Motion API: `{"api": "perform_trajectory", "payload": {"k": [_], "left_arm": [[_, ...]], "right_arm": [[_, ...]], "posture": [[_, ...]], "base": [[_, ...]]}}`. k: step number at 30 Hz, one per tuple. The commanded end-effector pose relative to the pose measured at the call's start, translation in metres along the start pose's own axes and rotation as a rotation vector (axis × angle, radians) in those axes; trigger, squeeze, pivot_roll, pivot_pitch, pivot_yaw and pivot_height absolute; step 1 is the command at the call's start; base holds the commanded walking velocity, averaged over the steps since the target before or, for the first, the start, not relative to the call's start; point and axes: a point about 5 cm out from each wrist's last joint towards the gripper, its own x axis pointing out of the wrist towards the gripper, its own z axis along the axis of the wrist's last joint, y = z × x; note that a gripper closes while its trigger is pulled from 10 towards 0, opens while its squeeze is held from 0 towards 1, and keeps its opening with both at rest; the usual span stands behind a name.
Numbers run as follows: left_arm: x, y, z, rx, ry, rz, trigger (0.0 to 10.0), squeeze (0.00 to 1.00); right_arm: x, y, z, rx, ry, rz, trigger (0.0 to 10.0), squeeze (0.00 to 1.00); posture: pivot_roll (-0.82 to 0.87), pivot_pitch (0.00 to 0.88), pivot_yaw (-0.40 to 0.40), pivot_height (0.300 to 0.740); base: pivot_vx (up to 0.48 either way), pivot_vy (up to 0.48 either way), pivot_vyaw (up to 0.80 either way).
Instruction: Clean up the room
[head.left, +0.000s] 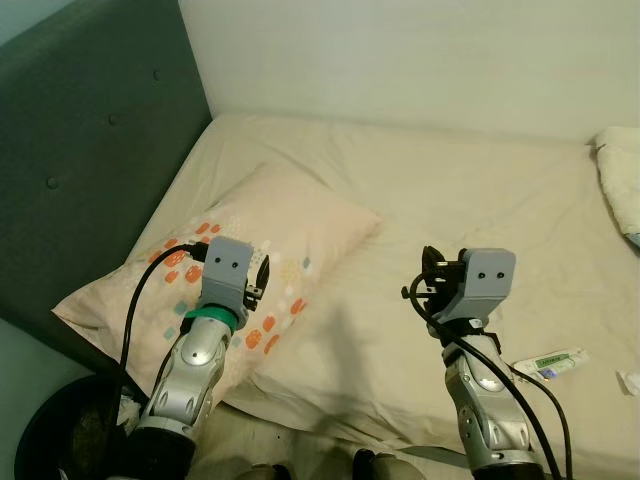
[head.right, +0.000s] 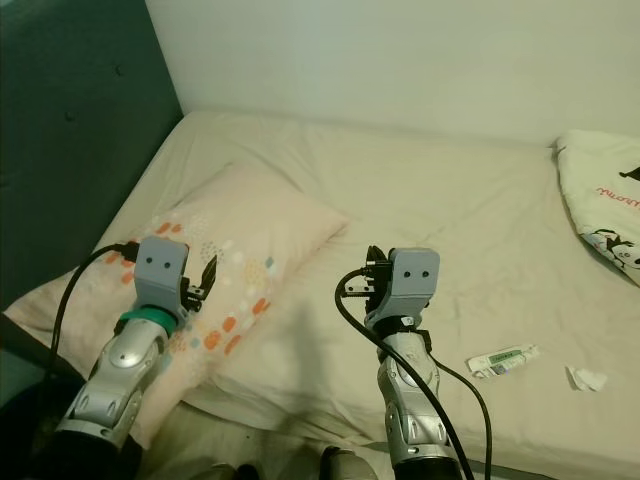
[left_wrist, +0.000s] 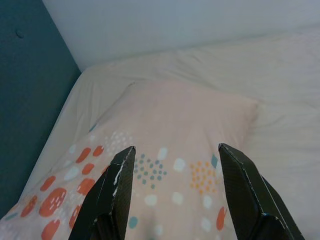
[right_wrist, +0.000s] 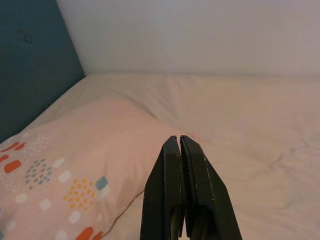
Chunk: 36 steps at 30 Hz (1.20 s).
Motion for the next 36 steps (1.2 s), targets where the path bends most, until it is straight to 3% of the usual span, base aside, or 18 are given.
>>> {"api": "perform_trajectory", "payload": {"k": [1, 23, 36], "left_arm": [[-0.002, 0.001, -0.003, 0.000, 0.009, -0.007, 10.0, 0.00], [0.003, -0.005, 0.011, -0.004, -0.046, -0.057, 10.0, 0.00], [0.003, -0.005, 0.012, 0.000, -0.048, -0.061, 10.0, 0.00]], "right_arm": [[-0.002, 0.000, -0.005, 0.010, 0.018, -0.006, 10.0, 0.00], [0.000, -0.003, -0.004, 0.010, 0.014, -0.013, 10.0, 0.00], [0.000, -0.002, -0.004, 0.011, 0.014, -0.012, 10.0, 0.00]], "posture": [[-0.12, 0.063, 0.074, 0.740], [-0.12, 0.069, 0.075, 0.740], [-0.12, 0.069, 0.076, 0.740]], "base": [[0.000, 0.000, 0.00], [0.000, 0.000, 0.00], [0.000, 0.323, 0.00]]}}
